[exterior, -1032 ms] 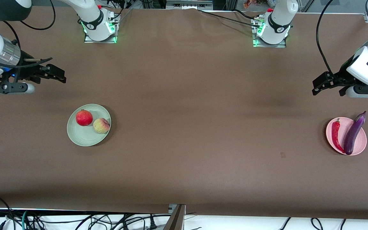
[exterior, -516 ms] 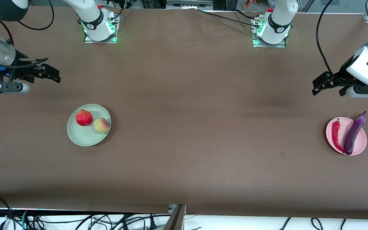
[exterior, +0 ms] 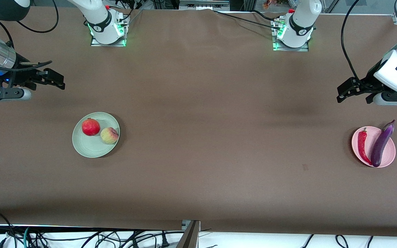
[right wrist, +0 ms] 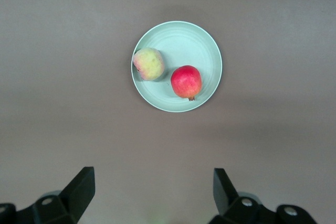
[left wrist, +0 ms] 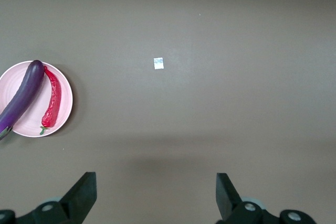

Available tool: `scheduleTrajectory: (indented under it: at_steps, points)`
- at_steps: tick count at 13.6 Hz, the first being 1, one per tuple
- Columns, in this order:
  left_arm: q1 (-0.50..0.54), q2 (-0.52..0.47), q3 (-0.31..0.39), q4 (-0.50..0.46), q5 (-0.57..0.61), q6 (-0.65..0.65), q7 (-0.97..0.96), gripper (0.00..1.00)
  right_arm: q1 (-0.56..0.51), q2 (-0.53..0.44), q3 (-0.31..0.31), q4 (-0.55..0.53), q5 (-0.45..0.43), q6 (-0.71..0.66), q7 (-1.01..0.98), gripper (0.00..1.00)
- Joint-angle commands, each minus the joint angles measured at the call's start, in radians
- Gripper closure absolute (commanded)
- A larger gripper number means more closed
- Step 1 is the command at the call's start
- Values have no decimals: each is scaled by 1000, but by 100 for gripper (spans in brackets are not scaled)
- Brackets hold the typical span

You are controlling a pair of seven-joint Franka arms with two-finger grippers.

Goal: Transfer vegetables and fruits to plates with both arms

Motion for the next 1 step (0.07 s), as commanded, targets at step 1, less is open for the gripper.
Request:
scheduleTrajectory:
  at_steps: [1]
  points:
    - [-6,8,-1,26,19,-17,12,0,-16,8,18,28,-15,-27,-7,0]
